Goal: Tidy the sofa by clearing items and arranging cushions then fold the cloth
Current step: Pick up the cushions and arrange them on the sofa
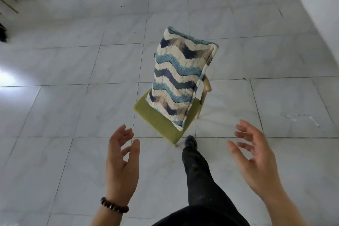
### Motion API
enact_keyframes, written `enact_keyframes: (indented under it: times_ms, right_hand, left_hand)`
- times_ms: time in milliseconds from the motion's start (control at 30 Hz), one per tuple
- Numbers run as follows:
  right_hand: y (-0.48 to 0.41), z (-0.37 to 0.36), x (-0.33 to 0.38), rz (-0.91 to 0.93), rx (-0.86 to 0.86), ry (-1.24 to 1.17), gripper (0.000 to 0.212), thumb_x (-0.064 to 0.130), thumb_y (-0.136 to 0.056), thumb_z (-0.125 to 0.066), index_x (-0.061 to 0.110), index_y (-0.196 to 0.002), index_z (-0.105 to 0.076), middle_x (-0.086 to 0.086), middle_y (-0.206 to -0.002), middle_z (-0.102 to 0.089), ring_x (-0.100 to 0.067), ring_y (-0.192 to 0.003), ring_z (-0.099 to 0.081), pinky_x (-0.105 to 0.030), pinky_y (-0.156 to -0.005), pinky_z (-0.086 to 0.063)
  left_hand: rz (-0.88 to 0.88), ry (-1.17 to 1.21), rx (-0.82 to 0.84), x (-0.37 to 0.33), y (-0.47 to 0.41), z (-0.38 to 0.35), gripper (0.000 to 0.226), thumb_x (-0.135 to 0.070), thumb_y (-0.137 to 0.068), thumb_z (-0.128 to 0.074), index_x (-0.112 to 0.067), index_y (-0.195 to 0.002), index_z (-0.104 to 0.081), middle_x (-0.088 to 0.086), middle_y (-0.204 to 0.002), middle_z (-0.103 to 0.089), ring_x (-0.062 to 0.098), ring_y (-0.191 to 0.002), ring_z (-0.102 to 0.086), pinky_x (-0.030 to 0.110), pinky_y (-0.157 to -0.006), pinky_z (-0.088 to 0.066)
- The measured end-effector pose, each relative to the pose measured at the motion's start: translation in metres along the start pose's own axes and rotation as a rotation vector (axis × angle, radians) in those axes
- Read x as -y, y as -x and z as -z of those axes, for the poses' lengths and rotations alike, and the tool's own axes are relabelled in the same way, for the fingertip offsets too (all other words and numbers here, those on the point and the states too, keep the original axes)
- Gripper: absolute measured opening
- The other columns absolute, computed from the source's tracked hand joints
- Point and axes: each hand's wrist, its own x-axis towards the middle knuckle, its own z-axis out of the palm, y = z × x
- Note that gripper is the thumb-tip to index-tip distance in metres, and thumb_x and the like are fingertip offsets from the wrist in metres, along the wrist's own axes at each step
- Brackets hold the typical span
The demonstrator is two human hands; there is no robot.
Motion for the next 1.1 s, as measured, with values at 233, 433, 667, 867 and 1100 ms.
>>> enact_keyframes:
  times_ms: [233, 433, 667, 867, 1100]
  right_hand:
    - [-0.198, -0.051, 0.023, -0.054, 0.120, 0.055, 0.053, 0.029, -0.086, -0.069, 0.032, -0.134, -0.048, 0.017, -0.125, -0.056, -0.005, -0.114, -0.057, -0.025, -0.088, -0.051]
    - [-0.332, -0.114, 0.007, -0.278, 0.082, -0.046, 0.064, 0.025, -0.088, -0.072, 0.029, -0.142, -0.039, 0.009, -0.139, -0.045, -0.005, -0.124, -0.049, -0.036, -0.101, -0.050]
    - [-0.418, -0.196, -0.046, -0.650, -0.219, -0.039, 0.122, 0.042, -0.076, -0.082, 0.033, -0.155, 0.010, 0.007, -0.163, 0.006, -0.016, -0.151, -0.002, -0.041, -0.121, -0.009]
    - [-0.429, -0.237, -0.067, -0.674, -0.334, -0.077, 0.121, 0.047, -0.082, -0.075, 0.021, -0.155, 0.018, 0.001, -0.165, 0.004, -0.014, -0.150, -0.008, -0.022, -0.112, -0.008]
    - [-0.406, -0.237, -0.024, -0.440, -0.398, -0.043, 0.094, 0.038, -0.080, -0.080, 0.016, -0.152, -0.024, 0.011, -0.142, -0.050, 0.001, -0.130, -0.047, -0.027, -0.109, -0.042]
  left_hand:
    - [0.054, -0.039, 0.013, -0.021, -0.176, -0.072, 0.035, -0.015, -0.093, -0.059, -0.026, -0.124, -0.048, -0.005, -0.119, -0.061, 0.008, -0.111, -0.059, 0.010, -0.081, -0.048]
    - [0.178, 0.031, 0.015, 0.014, -0.330, -0.153, 0.039, -0.031, -0.088, -0.055, -0.018, -0.124, -0.048, 0.002, -0.123, -0.056, 0.014, -0.113, -0.056, 0.014, -0.080, -0.046]
    - [0.267, -0.162, 0.286, 0.112, -0.454, -0.254, 0.077, -0.057, -0.092, -0.047, -0.017, -0.151, -0.019, 0.002, -0.155, -0.021, 0.017, -0.143, -0.022, 0.044, -0.117, -0.026]
    - [0.311, -0.087, 0.448, 0.150, -0.484, -0.290, 0.079, -0.067, -0.088, -0.046, -0.017, -0.147, -0.028, 0.004, -0.147, -0.041, 0.017, -0.137, -0.037, 0.045, -0.113, -0.034]
    - [0.384, -0.032, 0.492, 0.122, -0.485, -0.237, 0.061, -0.066, -0.082, -0.057, -0.006, -0.089, -0.056, -0.002, -0.072, -0.059, 0.009, -0.061, -0.054, 0.025, -0.053, -0.048]
